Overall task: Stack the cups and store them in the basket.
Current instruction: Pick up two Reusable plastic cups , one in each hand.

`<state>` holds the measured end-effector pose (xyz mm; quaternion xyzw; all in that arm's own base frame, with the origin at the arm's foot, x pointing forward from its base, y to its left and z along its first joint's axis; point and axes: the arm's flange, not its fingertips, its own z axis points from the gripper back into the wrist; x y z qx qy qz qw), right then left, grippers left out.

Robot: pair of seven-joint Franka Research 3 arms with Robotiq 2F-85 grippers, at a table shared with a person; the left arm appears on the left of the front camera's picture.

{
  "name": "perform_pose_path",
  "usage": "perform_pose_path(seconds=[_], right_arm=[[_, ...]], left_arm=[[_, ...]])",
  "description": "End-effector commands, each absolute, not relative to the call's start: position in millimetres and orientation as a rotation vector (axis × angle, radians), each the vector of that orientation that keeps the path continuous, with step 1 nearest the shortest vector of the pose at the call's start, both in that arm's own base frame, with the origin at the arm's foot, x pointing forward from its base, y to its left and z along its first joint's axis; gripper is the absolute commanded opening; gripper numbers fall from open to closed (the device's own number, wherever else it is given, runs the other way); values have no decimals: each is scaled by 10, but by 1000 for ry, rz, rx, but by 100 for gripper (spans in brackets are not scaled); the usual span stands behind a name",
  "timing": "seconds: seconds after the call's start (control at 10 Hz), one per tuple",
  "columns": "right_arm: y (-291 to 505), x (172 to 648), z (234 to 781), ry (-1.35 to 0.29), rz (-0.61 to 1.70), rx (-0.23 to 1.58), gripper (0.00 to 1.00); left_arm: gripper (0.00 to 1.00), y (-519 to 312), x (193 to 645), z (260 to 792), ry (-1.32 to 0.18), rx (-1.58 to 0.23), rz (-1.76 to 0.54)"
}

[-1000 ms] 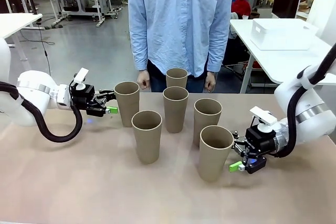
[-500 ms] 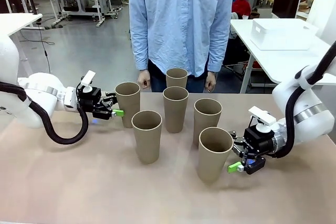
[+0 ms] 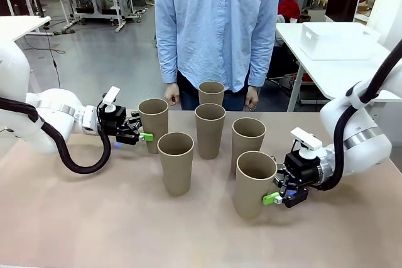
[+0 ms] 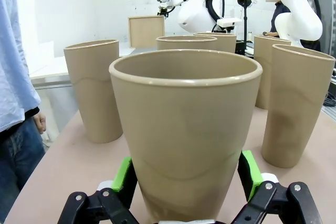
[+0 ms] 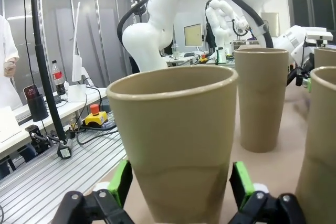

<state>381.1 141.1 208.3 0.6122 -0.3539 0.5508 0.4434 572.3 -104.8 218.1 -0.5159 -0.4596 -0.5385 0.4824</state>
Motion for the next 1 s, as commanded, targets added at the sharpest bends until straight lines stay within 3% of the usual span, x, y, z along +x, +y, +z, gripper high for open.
perform_pose_path(seconds=[0.0, 0.9], right_arm=[[1542, 3844, 2072, -888, 1364, 1516, 100], [1787, 3815, 2058, -890, 1357, 1520, 100]], left_arm=[[100, -1113, 5760, 2193, -1170, -1242, -1308], [100, -1368, 5736, 2118, -1166, -1238, -1294]])
